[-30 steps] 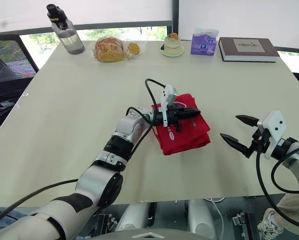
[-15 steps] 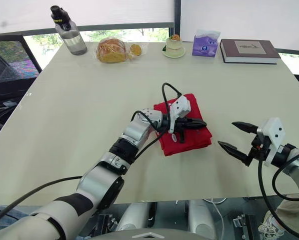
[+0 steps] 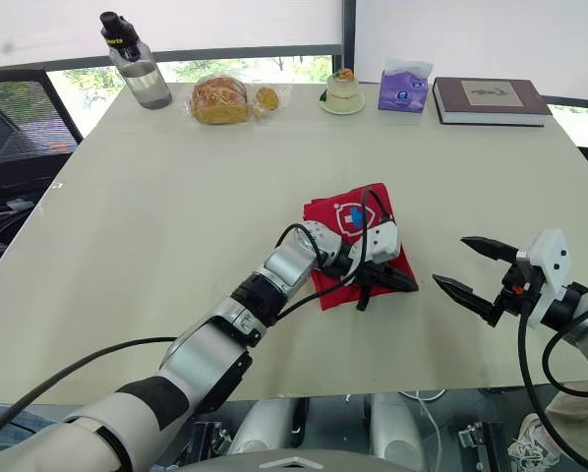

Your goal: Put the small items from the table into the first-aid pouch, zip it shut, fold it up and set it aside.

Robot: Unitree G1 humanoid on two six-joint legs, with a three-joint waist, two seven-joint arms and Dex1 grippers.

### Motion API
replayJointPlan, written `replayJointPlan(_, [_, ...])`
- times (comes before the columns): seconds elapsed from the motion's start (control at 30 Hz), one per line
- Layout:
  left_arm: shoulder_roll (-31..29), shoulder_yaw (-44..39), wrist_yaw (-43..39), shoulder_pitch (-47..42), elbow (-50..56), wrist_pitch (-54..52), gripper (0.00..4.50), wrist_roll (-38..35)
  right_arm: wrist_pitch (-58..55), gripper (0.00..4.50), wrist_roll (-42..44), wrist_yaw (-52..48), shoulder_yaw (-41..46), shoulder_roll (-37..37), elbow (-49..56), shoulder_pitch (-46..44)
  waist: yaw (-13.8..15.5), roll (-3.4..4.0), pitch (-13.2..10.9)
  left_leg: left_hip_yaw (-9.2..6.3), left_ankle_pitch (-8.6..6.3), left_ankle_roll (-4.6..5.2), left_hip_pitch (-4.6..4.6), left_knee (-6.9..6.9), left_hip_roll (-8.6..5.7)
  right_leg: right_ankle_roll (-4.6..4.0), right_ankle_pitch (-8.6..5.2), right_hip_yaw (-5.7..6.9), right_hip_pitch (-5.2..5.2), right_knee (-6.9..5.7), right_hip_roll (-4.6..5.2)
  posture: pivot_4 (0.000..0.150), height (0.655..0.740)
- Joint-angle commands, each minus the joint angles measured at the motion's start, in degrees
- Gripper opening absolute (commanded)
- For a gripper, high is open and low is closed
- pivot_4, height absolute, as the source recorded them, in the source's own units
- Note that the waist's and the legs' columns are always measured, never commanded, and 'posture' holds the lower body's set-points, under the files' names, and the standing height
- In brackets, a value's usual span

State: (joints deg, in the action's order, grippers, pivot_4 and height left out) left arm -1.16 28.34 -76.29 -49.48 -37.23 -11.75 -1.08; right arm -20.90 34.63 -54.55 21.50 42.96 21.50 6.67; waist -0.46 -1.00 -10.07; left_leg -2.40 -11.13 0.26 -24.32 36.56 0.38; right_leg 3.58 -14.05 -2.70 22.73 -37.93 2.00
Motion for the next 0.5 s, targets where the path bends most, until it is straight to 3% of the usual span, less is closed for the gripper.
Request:
replayJointPlan(0.03, [-0.2,-0.64,-3.87,1.71,2.52,-3.71,0.04,-2.77,0.77,4.5,1.04,0.14,2.63,0.65,1.44,-0.21,-0.18,0.0,0.0,-0.01,0.0,0.0,0.0,0.0,0.0,0.0,0.0,0.01,0.0,0.0,0.0,0.15,0.74])
replayJointPlan(0.33, [-3.85,-17.25,-9.0,-6.81,7.14,-18.17,0.04,-19.89,-0.38,4.5,3.51,0.94,2.74,0.3,1.56,-2.13,-0.42,0.01,-0.03,-0.08,0.0,0.0,-0.24,0.01,0.02,0.15,-0.09,0.06,0.24,-0.04,-0.04,0.15,0.74])
replayJointPlan(0.5, [-5.11,-25.48,3.97,-14.12,-6.09,-12.85,0.04,-18.65,-0.97,4.5,3.85,1.27,1.62,0.21,0.66,-3.42,-0.01,-0.01,-0.05,-0.25,0.0,0.0,-0.37,0.15,-0.01,0.14,-0.07,0.2,0.23,-0.02,-0.03,0.15,0.74])
